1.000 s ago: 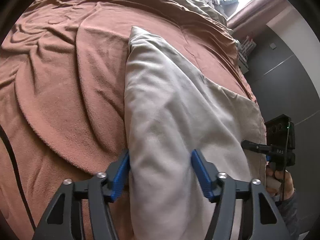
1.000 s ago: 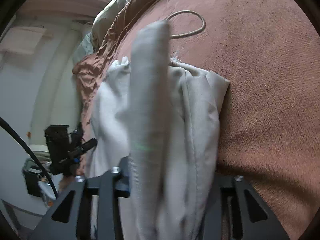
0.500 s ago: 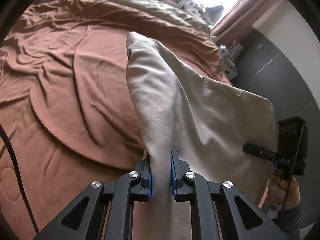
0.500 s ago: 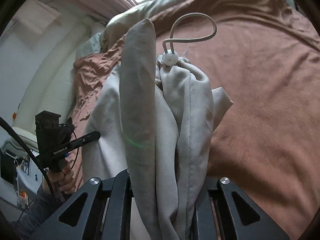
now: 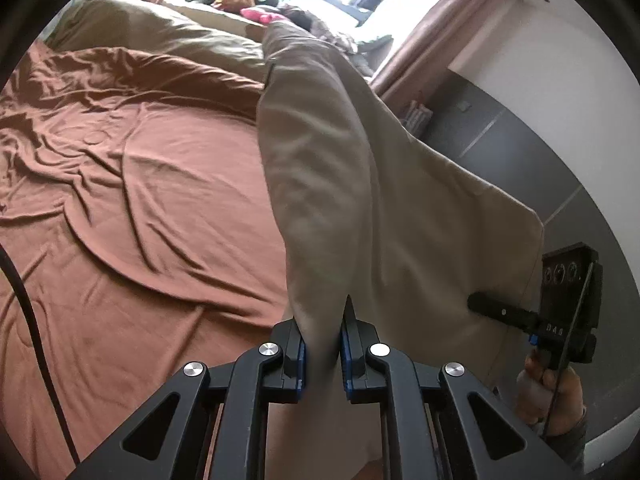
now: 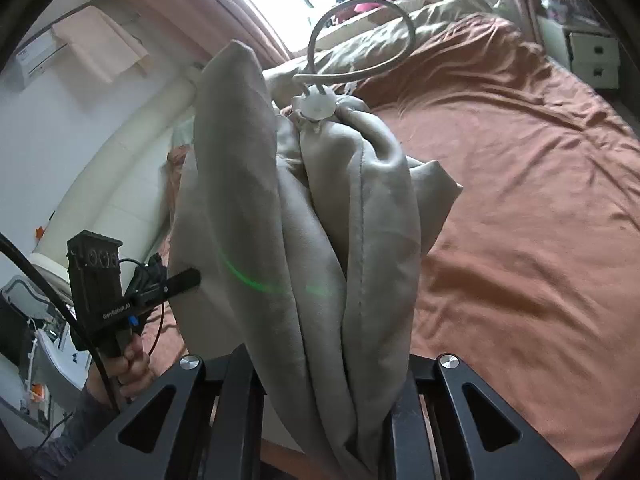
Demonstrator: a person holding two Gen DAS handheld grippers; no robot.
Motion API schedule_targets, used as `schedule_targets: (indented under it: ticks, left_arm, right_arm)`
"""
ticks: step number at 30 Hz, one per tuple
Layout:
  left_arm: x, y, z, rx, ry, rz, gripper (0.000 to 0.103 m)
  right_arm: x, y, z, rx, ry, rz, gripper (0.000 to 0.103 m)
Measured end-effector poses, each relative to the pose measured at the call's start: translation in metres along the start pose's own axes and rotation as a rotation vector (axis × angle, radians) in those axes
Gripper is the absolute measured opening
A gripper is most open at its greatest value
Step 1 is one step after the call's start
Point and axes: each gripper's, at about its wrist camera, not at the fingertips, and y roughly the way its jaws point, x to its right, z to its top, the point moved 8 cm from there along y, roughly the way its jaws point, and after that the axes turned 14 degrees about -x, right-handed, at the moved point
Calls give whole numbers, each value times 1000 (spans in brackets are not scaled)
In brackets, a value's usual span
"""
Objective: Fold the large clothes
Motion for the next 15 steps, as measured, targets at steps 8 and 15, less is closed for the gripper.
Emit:
schedule_targets:
  ticks: [8,15]
  left_arm:
    - [74,-2,-17,17,71,-67,13]
    - [149,14,-27,-4,134,-131,13]
  right_arm:
    - [15,-77,-36,77,12,-62,10]
    - [39,-156,-64,142,39,-134,10]
